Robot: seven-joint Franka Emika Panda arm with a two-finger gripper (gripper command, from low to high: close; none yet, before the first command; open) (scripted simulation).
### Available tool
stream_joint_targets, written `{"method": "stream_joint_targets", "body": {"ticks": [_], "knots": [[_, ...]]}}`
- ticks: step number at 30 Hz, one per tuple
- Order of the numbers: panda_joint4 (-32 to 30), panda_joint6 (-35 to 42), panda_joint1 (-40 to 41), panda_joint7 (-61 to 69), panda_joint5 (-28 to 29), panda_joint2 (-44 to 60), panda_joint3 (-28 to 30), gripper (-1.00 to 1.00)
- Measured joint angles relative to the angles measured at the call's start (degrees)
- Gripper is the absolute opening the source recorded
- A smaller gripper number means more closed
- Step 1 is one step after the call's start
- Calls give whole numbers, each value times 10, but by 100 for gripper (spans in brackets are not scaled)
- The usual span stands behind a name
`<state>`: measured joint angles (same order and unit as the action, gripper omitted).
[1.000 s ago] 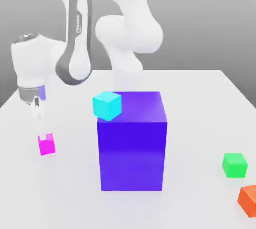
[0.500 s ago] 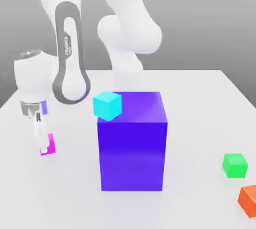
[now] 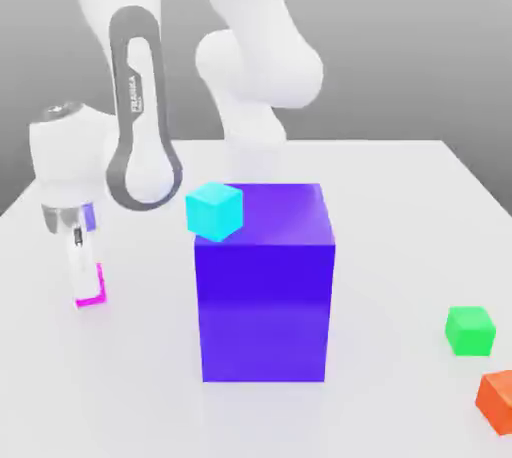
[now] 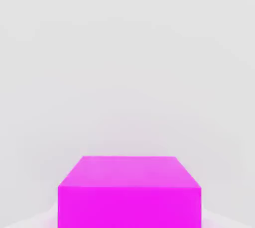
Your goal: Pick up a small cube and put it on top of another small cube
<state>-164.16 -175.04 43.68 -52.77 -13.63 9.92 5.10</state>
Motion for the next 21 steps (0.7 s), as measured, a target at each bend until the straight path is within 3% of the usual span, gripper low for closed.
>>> {"method": "stream_joint_targets", "body": {"ticks": [8, 15, 21], "knots": [[-14, 52, -26, -62, 86, -66, 50, -100], [-33, 88, -14, -97, 145, -113, 58, -100], [20, 126, -58, 80, 127, -92, 48, -100]]}}
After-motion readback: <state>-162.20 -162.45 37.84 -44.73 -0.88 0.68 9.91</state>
